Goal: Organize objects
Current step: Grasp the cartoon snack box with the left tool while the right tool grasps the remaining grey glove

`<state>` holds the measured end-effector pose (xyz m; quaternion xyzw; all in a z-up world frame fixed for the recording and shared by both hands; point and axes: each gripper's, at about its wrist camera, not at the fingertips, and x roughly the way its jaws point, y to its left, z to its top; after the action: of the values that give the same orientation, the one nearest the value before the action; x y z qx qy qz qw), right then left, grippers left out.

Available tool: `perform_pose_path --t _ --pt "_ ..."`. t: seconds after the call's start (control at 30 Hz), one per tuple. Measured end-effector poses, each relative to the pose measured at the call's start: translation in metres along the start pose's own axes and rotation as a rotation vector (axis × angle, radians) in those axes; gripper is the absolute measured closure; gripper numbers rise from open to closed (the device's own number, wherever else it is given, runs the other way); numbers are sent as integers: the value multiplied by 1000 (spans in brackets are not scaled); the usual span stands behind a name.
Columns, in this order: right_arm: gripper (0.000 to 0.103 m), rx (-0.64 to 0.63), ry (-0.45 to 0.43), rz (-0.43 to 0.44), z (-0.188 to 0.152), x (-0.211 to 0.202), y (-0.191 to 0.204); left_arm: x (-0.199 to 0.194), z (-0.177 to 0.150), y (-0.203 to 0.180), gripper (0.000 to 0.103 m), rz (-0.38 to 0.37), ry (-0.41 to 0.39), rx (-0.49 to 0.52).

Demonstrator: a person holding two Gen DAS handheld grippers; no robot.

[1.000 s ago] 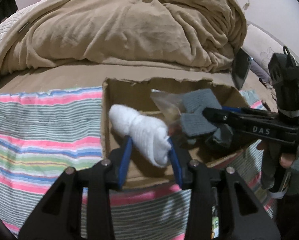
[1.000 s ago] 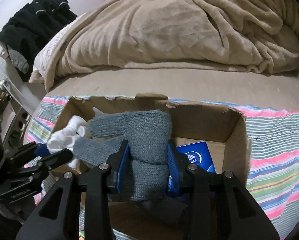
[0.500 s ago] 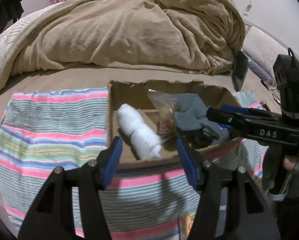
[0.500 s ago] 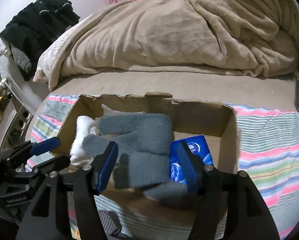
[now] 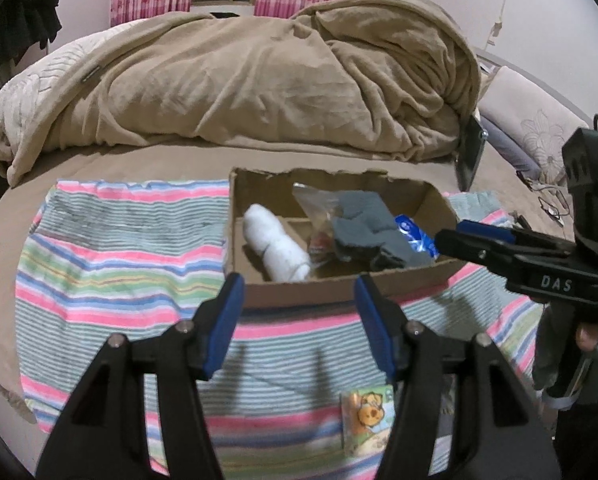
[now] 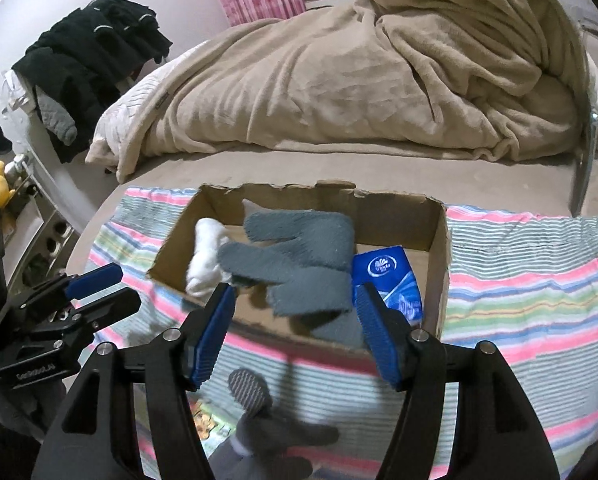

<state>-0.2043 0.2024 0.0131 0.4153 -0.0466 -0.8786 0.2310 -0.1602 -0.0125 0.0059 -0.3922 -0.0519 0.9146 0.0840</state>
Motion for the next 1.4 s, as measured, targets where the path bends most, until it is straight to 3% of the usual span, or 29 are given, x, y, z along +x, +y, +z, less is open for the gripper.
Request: perform_pose_path --t 0.43,0.47,0.53,0.67,1.4 --pt "36 -29 -26 -3 -17 -40 21 -53 -18 -9 43 -7 -39 -16" --pt "36 -30 -25 -2 -19 -42 23 -56 -19 -9 41 -7 -41 -18" --pt "36 -29 -23 -1 -23 -45 25 -63 -22 -10 27 -7 -51 -29" --pt "36 -32 -13 3 -33 -49 30 -72 -29 -11 27 -15 -54 -47" --pt "36 -33 96 26 -83 -21 32 -49 -74 -5 27 7 50 -102"
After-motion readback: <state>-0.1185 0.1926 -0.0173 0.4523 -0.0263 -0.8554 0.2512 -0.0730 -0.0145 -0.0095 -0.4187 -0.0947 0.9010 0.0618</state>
